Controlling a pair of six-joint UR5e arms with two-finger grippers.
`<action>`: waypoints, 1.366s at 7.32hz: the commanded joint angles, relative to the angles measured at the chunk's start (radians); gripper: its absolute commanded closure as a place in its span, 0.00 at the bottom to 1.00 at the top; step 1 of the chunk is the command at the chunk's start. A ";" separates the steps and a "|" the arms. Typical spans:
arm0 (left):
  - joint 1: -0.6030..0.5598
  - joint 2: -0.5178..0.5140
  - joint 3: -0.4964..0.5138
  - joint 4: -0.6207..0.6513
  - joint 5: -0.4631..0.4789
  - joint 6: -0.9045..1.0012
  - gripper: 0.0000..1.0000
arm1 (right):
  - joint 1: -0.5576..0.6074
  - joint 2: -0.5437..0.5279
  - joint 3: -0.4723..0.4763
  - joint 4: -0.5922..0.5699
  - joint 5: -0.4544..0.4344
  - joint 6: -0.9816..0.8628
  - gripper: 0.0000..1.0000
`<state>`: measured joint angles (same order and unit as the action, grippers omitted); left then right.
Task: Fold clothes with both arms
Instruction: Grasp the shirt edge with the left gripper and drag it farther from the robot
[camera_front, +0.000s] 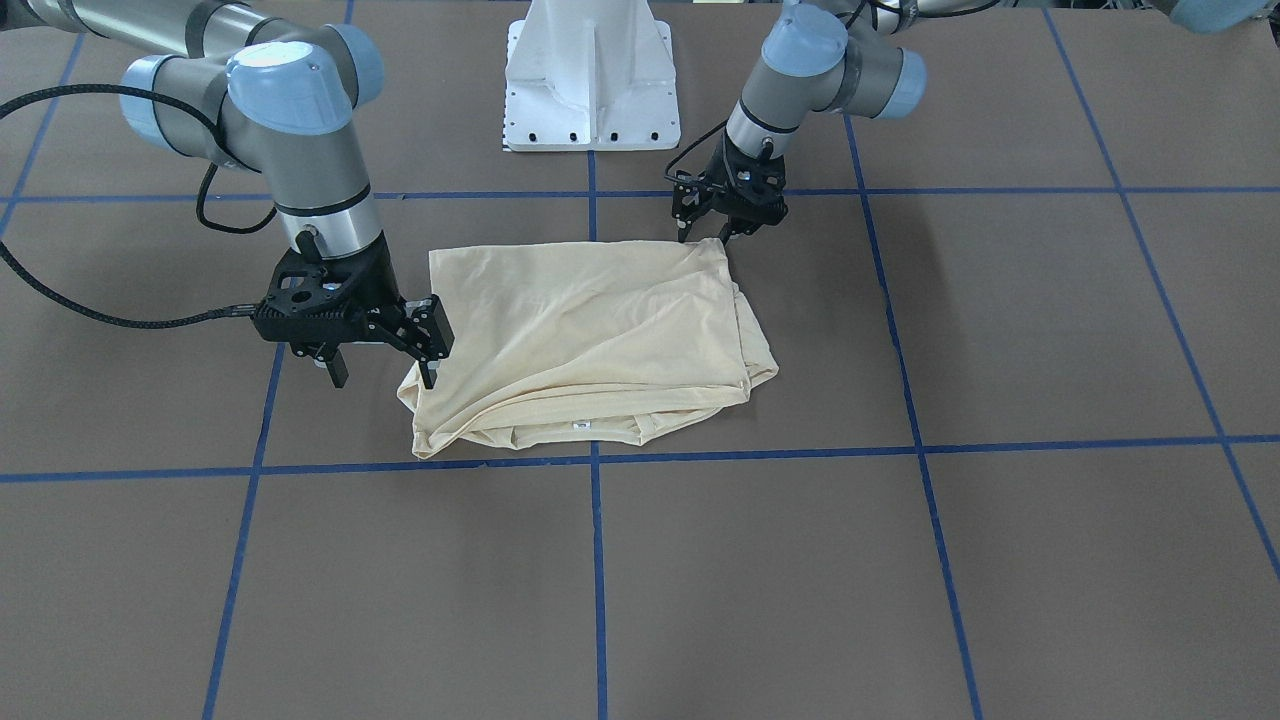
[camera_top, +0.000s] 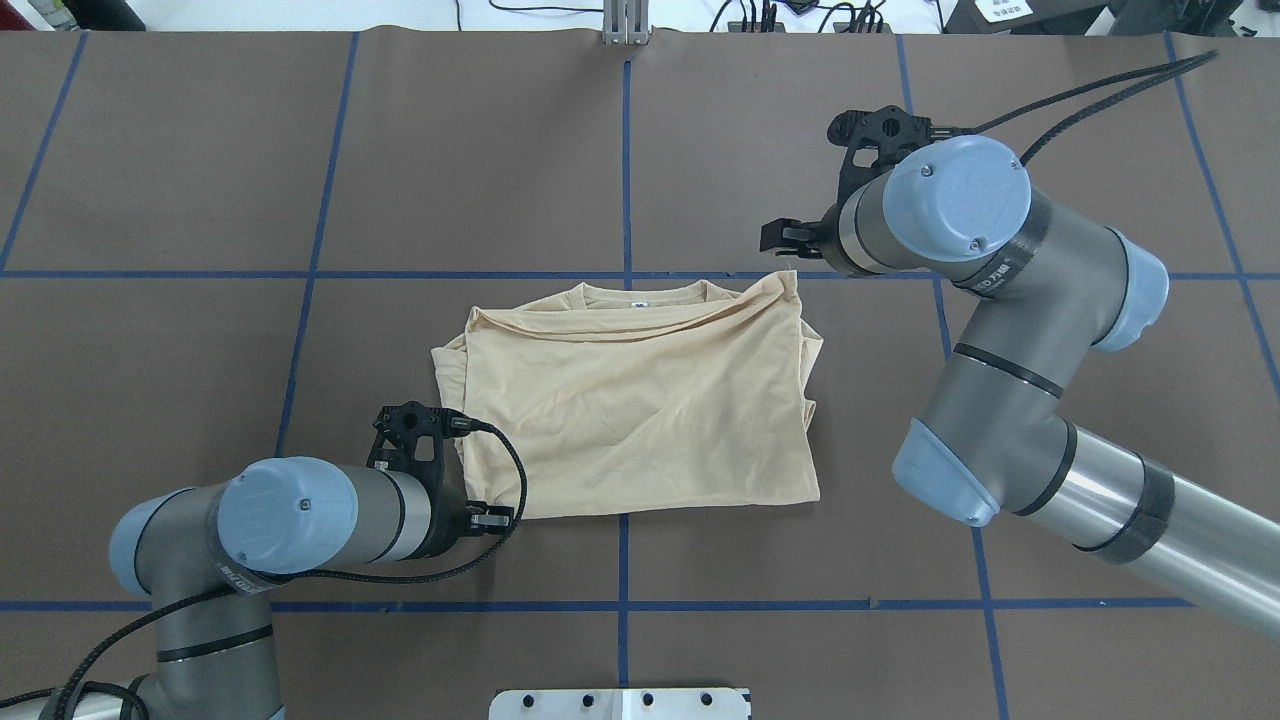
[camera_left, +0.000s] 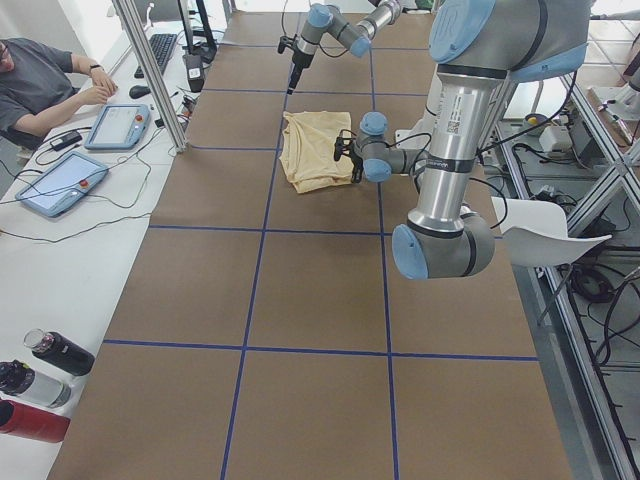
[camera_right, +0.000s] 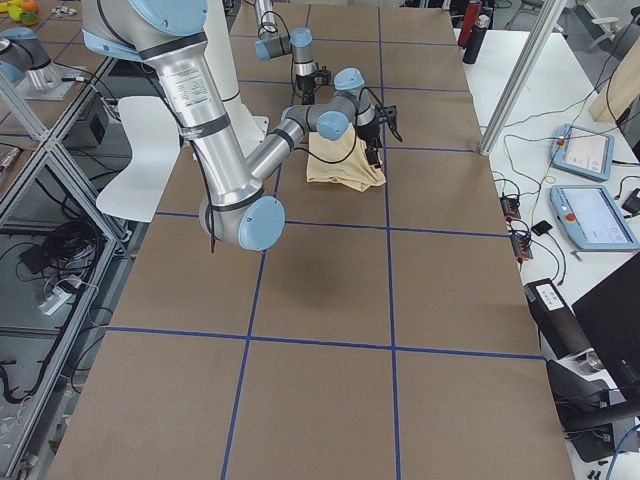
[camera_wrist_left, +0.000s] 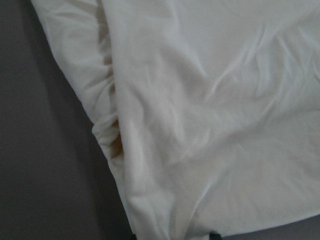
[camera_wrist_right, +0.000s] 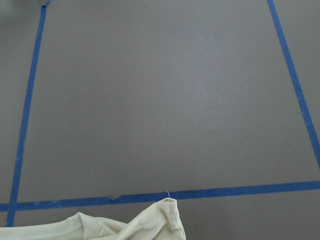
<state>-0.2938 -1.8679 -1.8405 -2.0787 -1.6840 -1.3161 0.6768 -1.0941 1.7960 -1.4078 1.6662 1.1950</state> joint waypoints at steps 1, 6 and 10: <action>-0.020 0.000 -0.009 0.003 0.003 0.001 1.00 | 0.000 -0.001 -0.001 0.001 0.000 0.000 0.00; -0.235 0.042 0.036 0.009 0.003 0.216 1.00 | -0.003 -0.001 0.000 0.003 0.001 0.002 0.00; -0.479 -0.151 0.374 -0.053 -0.002 0.461 1.00 | -0.005 0.000 -0.001 0.003 0.001 0.003 0.00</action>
<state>-0.6934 -1.9105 -1.6232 -2.1015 -1.6852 -0.9165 0.6722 -1.0941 1.7961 -1.4051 1.6674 1.1978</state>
